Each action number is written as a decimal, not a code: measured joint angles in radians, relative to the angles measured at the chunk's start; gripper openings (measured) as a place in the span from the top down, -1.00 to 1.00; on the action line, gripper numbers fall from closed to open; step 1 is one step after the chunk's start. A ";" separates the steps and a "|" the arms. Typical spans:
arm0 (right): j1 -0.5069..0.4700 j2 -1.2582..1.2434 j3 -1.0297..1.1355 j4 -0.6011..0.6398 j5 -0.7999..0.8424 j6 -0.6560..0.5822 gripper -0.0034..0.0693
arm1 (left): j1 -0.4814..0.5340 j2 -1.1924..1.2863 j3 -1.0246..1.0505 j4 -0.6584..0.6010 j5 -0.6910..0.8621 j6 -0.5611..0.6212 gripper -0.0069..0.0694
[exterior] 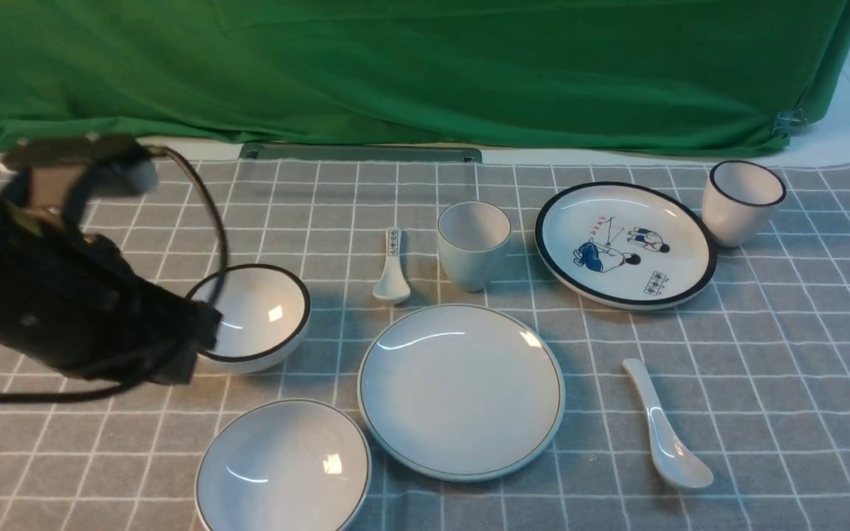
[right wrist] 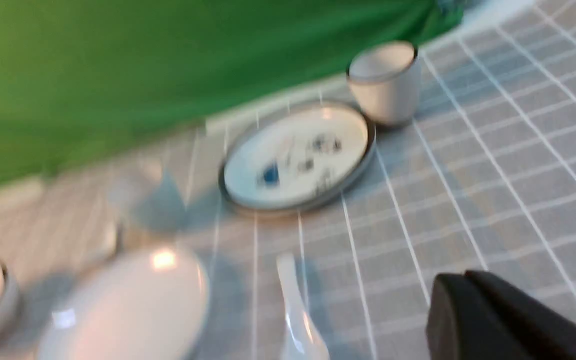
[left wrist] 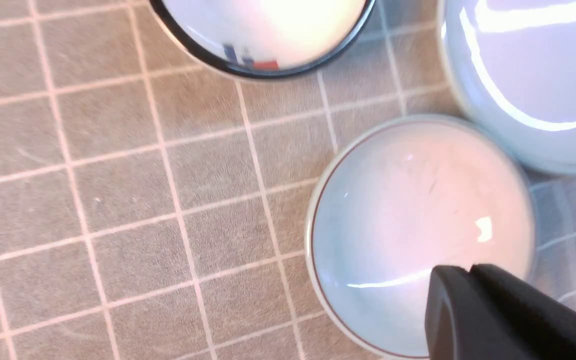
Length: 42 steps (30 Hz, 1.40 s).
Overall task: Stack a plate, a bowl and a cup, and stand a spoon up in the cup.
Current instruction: Use the left arm to grab a blue rice bowl, then use the left arm to put the blue rice bowl into the blue large plate in the middle
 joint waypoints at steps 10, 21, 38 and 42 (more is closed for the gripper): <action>0.063 0.587 -0.559 0.000 0.645 -0.350 0.84 | -0.101 0.209 0.012 0.121 -0.043 -0.060 0.59; 0.066 0.643 -0.546 0.000 0.603 -0.378 0.84 | -0.101 0.379 0.012 0.180 -0.165 -0.110 -0.63; 0.067 0.643 -0.544 0.004 0.577 -0.381 0.84 | -0.102 0.265 -0.138 0.077 -0.019 -0.082 0.74; 0.067 0.643 -0.544 0.005 0.575 -0.381 0.83 | -0.107 0.291 -0.241 -0.070 -0.065 -0.045 0.74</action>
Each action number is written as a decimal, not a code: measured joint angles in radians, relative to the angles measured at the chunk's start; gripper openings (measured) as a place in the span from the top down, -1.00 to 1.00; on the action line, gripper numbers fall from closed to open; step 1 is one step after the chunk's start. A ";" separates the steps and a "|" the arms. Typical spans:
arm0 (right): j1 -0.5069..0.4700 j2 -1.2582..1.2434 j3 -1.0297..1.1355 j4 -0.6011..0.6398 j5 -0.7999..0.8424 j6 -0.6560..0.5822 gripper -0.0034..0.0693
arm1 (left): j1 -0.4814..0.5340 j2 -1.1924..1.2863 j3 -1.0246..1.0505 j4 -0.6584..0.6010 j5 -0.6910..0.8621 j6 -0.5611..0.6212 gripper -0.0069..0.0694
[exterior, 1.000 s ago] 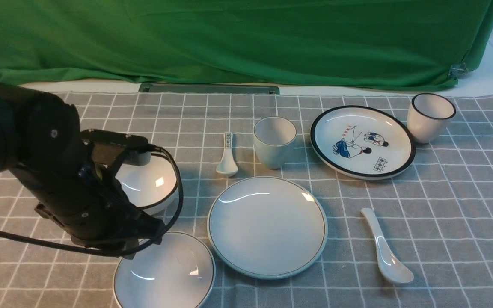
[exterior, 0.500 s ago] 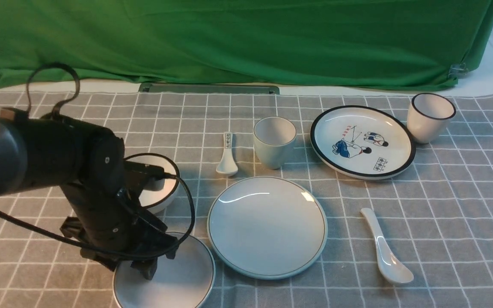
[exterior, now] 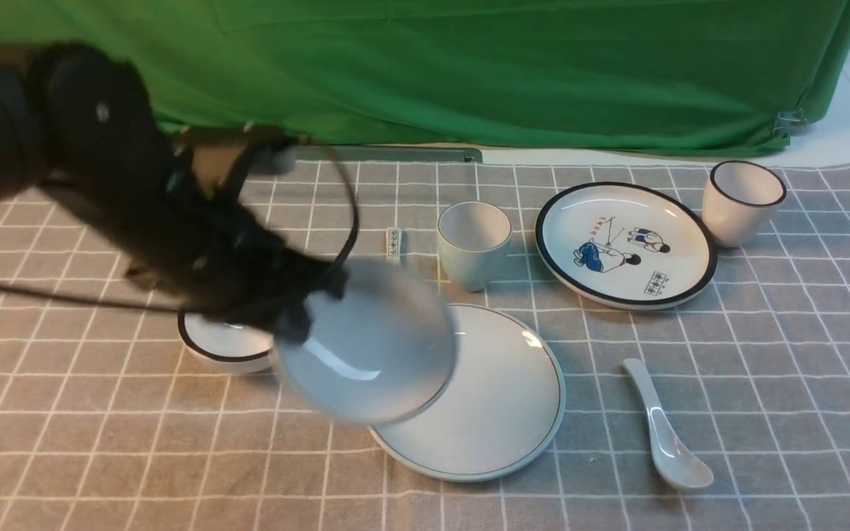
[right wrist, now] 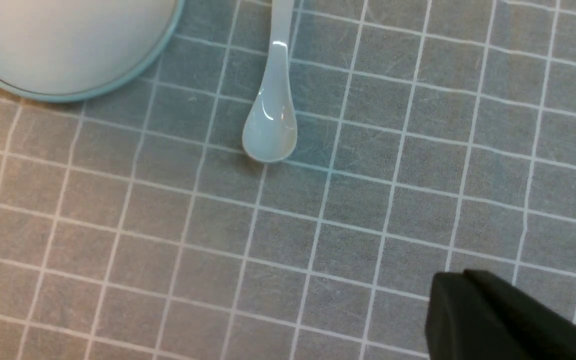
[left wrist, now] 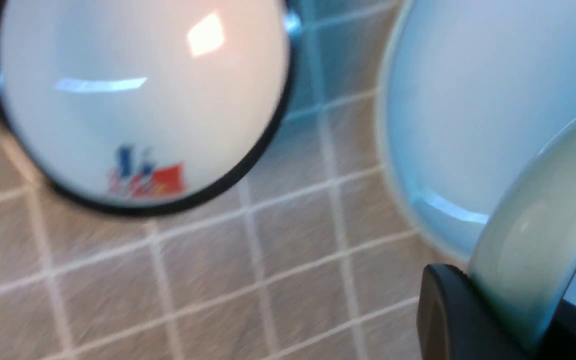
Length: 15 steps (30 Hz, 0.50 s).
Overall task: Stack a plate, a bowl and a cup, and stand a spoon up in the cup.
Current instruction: Use the left arm to put the blue rice bowl into the blue large plate in the middle
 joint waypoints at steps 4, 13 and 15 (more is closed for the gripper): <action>0.000 0.000 0.000 0.000 0.001 -0.001 0.82 | -0.040 0.147 -0.087 -0.031 -0.024 0.014 0.74; 0.000 0.000 0.000 -0.001 0.003 -0.016 0.81 | -0.124 0.371 -0.173 -0.019 -0.102 -0.006 0.74; 0.000 0.000 0.000 -0.002 0.003 -0.018 0.81 | -0.123 0.392 -0.179 -0.009 -0.118 -0.007 0.74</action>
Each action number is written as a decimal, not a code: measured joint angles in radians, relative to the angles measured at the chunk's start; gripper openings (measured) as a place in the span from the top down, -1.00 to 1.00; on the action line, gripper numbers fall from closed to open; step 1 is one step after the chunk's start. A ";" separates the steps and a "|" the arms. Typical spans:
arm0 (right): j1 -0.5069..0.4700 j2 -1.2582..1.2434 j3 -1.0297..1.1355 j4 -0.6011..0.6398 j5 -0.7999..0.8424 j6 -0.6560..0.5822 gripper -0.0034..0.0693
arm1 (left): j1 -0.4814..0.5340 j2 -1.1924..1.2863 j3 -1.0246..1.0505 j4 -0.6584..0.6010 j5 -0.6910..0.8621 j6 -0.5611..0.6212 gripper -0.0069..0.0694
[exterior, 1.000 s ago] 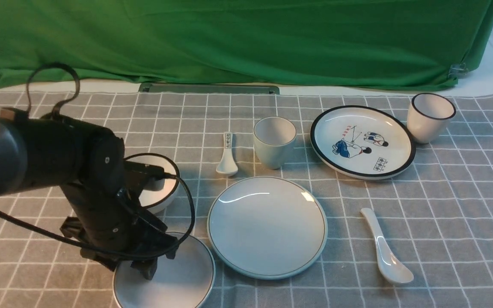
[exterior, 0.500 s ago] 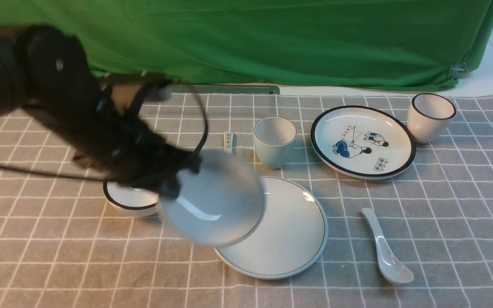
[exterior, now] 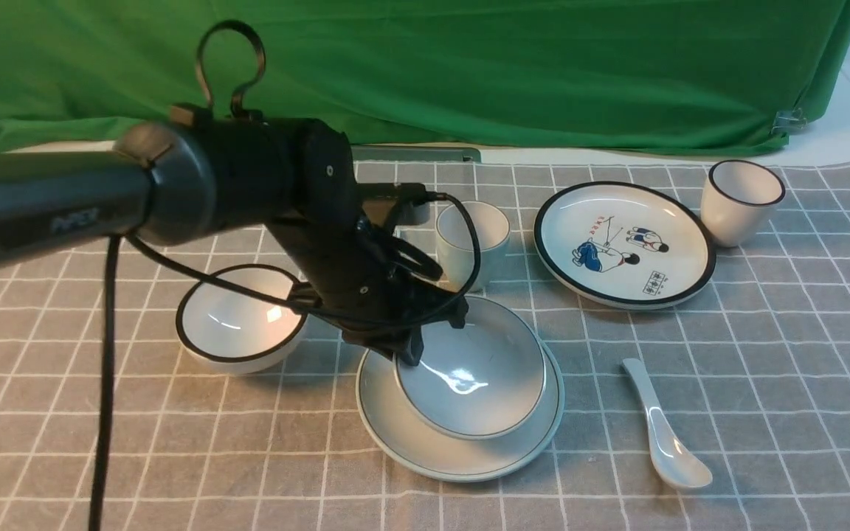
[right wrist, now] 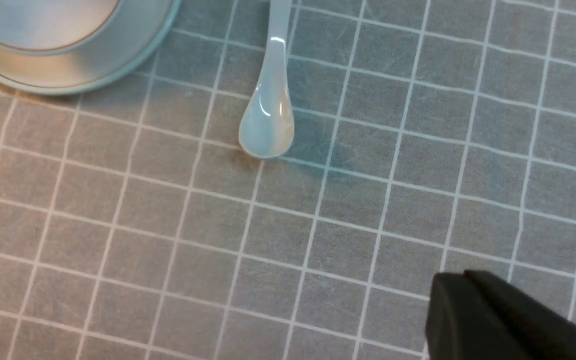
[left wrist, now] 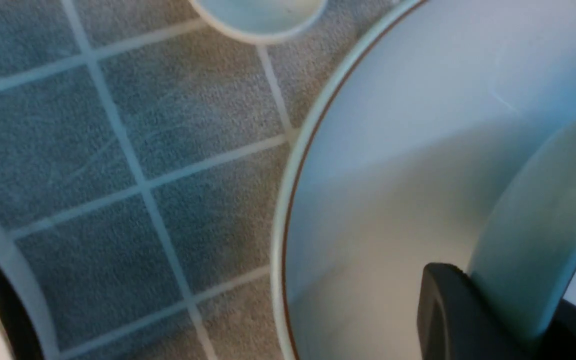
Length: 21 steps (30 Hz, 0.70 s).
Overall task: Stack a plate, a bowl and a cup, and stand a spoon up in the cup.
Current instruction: Use the left arm to put the blue rice bowl into the blue large plate in the middle
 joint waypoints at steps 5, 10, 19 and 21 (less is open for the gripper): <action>0.000 0.000 0.000 0.000 0.000 -0.001 0.81 | 0.000 0.016 -0.008 0.002 -0.009 -0.002 0.74; 0.000 0.000 0.000 -0.001 0.000 -0.001 0.81 | 0.000 0.019 -0.079 0.030 0.061 -0.017 0.41; 0.000 0.000 0.000 -0.002 0.000 -0.001 0.81 | 0.000 0.019 -0.246 0.099 0.230 -0.064 -0.55; 0.000 0.000 0.000 -0.002 0.000 -0.001 0.81 | 0.000 0.019 -0.279 0.115 0.203 -0.101 -0.63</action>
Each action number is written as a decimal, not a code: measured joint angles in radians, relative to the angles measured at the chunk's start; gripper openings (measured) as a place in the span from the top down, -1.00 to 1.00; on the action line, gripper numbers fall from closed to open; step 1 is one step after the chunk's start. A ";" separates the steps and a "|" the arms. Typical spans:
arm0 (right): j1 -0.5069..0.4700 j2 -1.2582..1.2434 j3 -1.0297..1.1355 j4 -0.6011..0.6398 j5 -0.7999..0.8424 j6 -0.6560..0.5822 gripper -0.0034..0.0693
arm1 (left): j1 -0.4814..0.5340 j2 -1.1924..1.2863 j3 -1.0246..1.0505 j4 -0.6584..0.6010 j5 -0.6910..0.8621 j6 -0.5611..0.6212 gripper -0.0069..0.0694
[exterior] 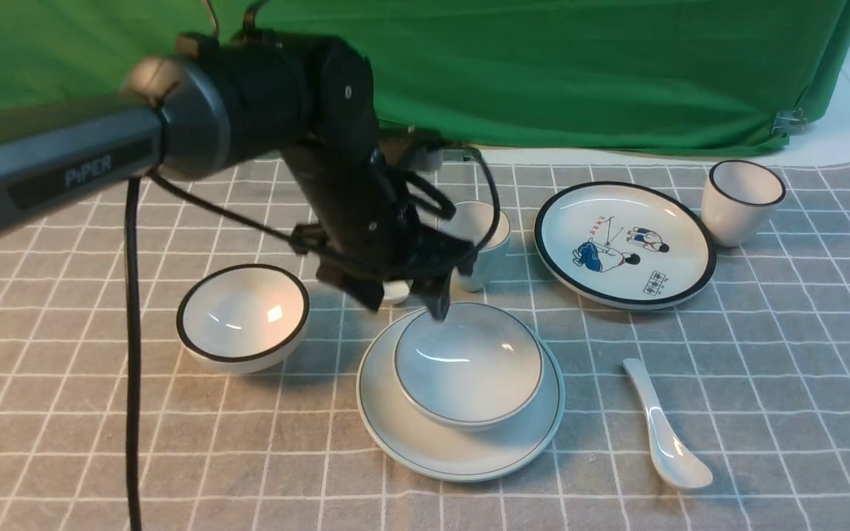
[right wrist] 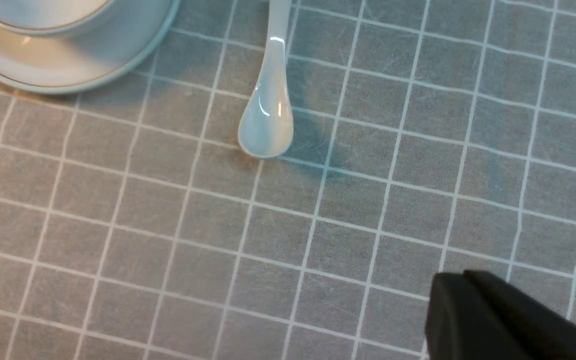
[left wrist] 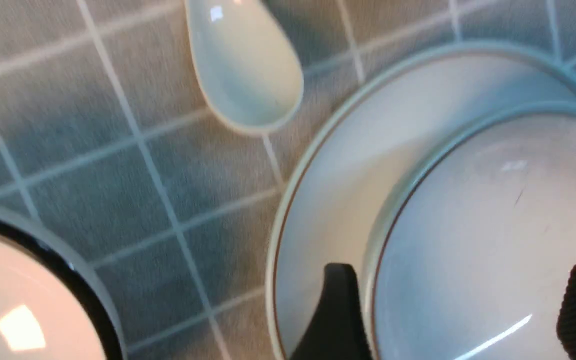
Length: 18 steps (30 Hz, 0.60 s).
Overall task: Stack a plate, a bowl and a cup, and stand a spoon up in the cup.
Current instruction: Use the left arm to put the blue rice bowl into the blue large plate in the middle, then use the left arm to grab a blue teacup
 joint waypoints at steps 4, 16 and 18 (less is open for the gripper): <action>0.000 0.000 0.000 -0.001 0.000 0.000 0.81 | 0.011 0.028 -0.119 0.015 -0.073 -0.052 -0.65; 0.000 0.000 0.000 -0.001 0.000 -0.002 0.81 | 0.047 0.353 -0.480 0.022 -0.003 -0.037 -0.49; 0.000 0.000 0.000 -0.001 0.000 -0.004 0.81 | 0.047 0.376 -0.489 0.018 0.001 -0.033 -0.47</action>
